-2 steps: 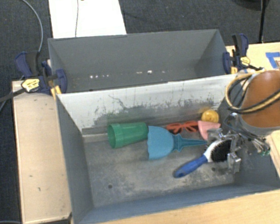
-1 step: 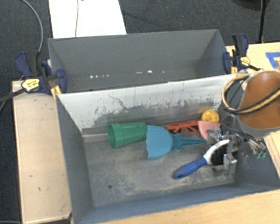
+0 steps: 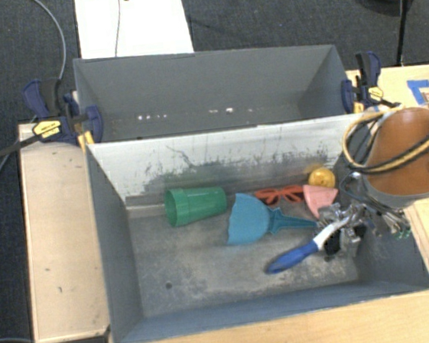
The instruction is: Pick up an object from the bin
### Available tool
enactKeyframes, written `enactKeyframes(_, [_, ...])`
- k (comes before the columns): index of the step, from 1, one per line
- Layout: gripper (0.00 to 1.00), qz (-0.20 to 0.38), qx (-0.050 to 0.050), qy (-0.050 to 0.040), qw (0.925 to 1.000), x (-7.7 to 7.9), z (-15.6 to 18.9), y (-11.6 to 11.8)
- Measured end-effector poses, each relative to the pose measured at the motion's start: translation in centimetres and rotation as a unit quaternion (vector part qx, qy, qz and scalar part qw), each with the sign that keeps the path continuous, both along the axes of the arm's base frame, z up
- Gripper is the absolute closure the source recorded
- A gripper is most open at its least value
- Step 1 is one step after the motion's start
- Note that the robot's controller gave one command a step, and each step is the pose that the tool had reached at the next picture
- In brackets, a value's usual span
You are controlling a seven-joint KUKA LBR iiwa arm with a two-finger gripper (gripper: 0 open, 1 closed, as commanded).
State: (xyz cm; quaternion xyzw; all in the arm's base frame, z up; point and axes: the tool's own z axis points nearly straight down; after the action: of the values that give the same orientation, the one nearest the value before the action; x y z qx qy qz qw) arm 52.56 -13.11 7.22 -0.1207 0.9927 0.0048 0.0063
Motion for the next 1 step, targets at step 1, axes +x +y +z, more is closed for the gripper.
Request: enactKeyframes(1, [1.0, 0.0, 0.0, 0.0001, 1.0, 0.0, 0.0, 0.01])
